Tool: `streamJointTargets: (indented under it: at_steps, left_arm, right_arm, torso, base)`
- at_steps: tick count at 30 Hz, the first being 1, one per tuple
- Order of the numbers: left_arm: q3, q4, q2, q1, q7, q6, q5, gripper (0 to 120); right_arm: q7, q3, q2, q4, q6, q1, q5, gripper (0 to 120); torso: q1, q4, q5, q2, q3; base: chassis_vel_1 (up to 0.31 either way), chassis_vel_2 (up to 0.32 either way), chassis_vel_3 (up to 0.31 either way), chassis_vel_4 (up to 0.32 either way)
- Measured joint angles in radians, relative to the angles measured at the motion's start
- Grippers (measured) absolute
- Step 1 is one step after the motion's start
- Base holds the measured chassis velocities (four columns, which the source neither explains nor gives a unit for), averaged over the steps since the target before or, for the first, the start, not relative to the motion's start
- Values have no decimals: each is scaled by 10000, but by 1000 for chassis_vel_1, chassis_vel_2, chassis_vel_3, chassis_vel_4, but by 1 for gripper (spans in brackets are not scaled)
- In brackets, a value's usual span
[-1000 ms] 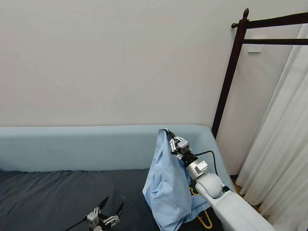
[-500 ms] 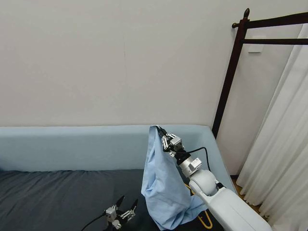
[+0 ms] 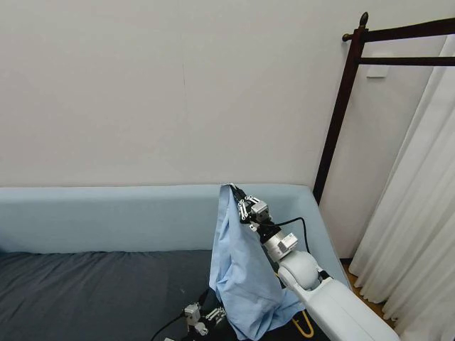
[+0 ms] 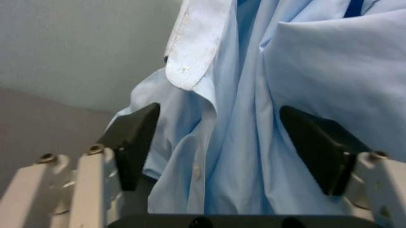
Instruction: Pick up the clothes from the sofa and hang them on the clothes hanger.
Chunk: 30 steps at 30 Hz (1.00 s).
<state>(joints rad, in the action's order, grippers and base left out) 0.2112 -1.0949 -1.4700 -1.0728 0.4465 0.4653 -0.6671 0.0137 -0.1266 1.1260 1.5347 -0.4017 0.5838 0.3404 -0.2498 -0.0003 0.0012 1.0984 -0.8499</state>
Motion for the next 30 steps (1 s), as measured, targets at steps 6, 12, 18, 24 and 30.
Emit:
streamJointTargets:
  at_steps: [6, 12, 18, 24, 30]
  left_arm:
    - [88, 38, -14, 100, -63, 146, -106, 46]
    - [166, 28, 36, 98, -50, 180, -327, 24]
    - [241, -56, -24, 31, -33, 279, -464, 3]
    - [360, -400, 299, -183, -9, 330, -537, 0]
    - [609, -987, 780, -344, 12, 515, -694, 0]
  right_arm:
    - [-23, 11, 9, 87, 33, 42, 4, 0]
    - [-71, 66, 25, 167, 48, 72, 27, 0]
    - [-157, 126, -8, 271, 78, 113, 44, 0]
    - [-199, 262, -51, 225, 99, 156, 21, 0]
    - [-316, 325, -73, 249, 98, 187, 19, 0]
  torso:
    - [0, 0, 0, 0, 0]
    - [0, 1, -1, 0, 0]
    - [0, 0, -2, 0, 0]
    - [1, 0, -2, 0, 1]
    - [1, 1, -4, 0, 0]
  base:
    - [0, 0, 0, 0]
    - [0, 0, 0, 0]
    - [0, 0, 0, 0]
    - [0, 0, 0, 0]
    - [0, 0, 0, 0]
